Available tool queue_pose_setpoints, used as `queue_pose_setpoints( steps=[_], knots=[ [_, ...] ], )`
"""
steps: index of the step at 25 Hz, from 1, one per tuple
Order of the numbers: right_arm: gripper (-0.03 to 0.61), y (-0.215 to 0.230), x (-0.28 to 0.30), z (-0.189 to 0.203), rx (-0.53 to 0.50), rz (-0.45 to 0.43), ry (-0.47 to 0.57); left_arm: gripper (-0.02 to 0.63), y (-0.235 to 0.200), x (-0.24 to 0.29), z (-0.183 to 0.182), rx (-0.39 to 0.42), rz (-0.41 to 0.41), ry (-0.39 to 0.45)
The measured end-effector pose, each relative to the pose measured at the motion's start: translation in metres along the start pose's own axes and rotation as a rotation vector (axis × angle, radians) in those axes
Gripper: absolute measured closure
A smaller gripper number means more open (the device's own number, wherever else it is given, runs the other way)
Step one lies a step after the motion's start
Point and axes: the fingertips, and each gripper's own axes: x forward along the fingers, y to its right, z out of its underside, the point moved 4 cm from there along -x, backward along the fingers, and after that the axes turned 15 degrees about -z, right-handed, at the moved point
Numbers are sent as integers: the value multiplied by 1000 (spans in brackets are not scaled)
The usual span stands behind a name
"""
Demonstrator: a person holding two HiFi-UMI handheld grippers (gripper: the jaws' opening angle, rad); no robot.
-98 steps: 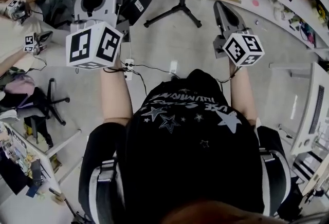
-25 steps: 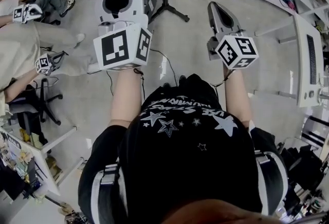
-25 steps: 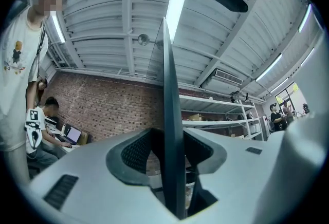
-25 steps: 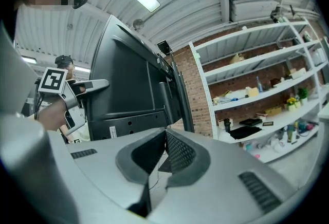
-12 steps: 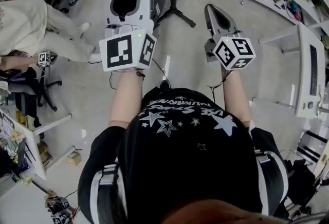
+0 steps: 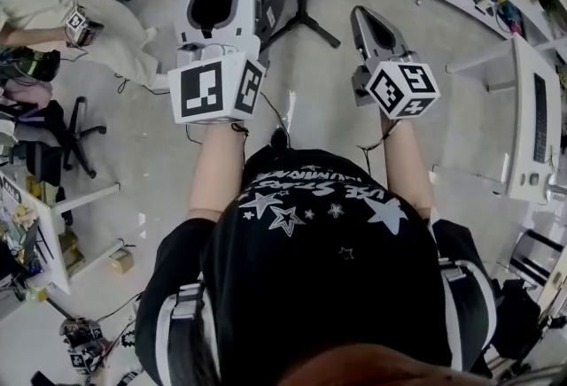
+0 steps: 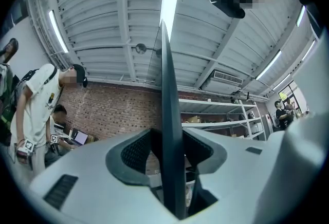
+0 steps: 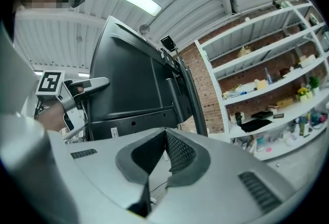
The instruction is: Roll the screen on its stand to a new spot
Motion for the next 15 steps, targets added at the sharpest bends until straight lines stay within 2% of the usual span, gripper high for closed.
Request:
queue_pose_setpoints(
  steps=[10,15],
  knots=[
    [571,-11,-30,-2,-7,-21,-3,407,13,-20,-6,17,-3,-5],
    [571,-12,-43,-5,-13,-35,-1,407,18,-24,-6,46,4,-39]
  ],
)
